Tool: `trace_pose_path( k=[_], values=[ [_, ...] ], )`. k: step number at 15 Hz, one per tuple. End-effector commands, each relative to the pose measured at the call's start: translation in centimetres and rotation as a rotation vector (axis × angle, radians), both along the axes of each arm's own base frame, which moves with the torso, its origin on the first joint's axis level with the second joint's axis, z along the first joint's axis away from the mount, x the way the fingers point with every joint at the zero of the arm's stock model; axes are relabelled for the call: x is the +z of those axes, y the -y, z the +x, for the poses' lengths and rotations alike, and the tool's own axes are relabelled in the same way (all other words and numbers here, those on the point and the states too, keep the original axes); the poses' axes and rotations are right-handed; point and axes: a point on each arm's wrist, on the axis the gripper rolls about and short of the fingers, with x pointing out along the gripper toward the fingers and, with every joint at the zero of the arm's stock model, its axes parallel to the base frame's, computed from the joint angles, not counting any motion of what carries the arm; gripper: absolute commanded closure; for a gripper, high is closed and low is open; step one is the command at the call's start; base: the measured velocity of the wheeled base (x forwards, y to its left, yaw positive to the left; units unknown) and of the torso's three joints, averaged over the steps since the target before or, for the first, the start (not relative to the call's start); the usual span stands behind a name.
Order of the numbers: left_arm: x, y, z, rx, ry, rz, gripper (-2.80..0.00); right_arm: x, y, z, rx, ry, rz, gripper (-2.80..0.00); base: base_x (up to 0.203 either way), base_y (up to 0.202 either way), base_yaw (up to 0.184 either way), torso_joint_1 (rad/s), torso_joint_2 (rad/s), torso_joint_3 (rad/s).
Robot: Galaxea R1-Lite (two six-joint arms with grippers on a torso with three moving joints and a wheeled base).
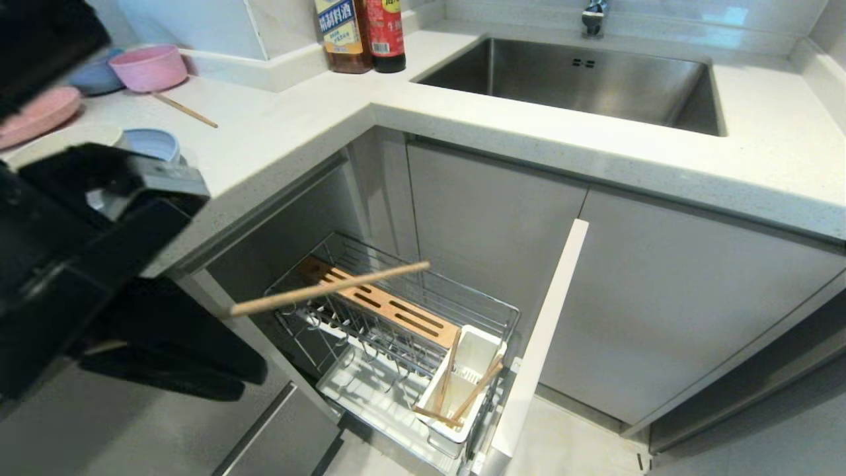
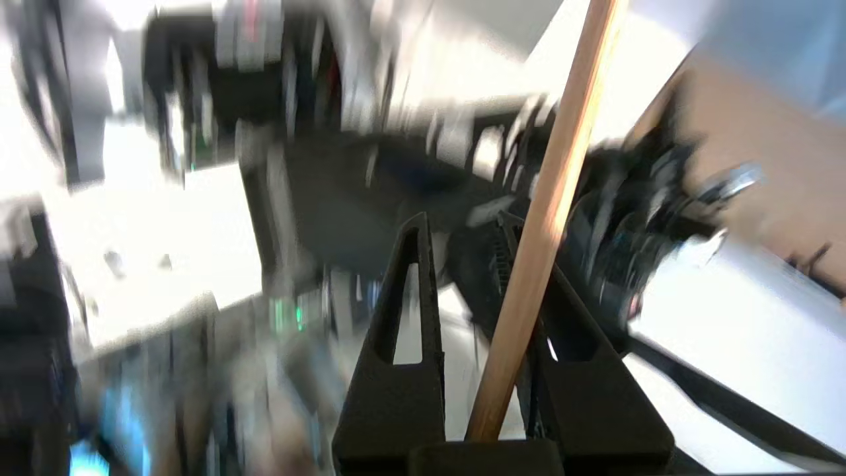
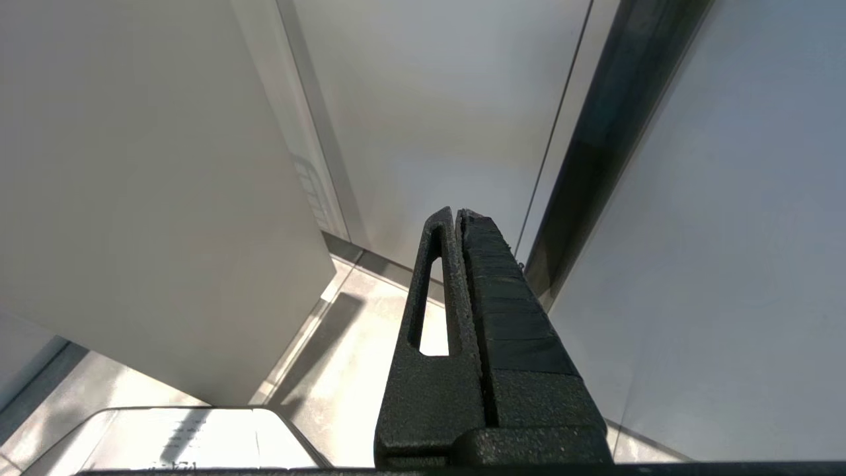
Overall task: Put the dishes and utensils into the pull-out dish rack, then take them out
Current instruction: Take the chopsticks out of the cupboard
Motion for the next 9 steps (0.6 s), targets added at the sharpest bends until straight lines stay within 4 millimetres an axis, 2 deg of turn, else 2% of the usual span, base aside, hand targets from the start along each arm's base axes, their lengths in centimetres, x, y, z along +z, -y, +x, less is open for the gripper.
trace_pose_path(
  k=[1, 5, 9],
  values=[
    [2.0, -2.2, -2.3, 0.042, 0.150, -0.059, 0.00, 0.0, 0.0, 0.0, 0.000, -0.002, 0.000, 0.00, 0.000, 0.000, 0.000, 0.000, 0.00, 0.000],
    [3.9, -4.3, -3.0, 0.255, 0.428, -0.044, 0.00, 0.0, 0.0, 0.0, 0.000, -0.002, 0.000, 0.00, 0.000, 0.000, 0.000, 0.000, 0.00, 0.000],
    [5.2, -6.7, -1.8, 0.615, 0.621, 0.034, 0.00, 0.0, 0.0, 0.0, 0.000, -0.002, 0.000, 0.00, 0.000, 0.000, 0.000, 0.000, 0.00, 0.000]
  ],
)
